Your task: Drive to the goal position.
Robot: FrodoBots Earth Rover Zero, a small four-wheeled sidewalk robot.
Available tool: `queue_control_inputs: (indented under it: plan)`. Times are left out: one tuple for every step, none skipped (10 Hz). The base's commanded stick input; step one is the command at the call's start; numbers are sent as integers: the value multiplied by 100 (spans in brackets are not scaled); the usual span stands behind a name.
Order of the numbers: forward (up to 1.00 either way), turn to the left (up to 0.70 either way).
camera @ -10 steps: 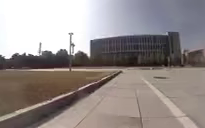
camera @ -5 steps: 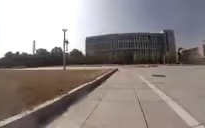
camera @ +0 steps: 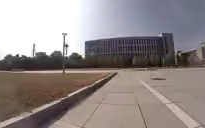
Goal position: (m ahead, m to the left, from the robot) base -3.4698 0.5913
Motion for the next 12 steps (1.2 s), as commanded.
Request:
queue_control_inputs:
  plan:
    - [1, 0]
    - [4, 0]
    - [4, 0]
    - [4, 0]
    - [4, 0]
    - [4, 0]
    - [4, 0]
    - [4, 0]
    - [4, 0]
    - [1, 0]
    - [4, 0]
    - [4, 0]
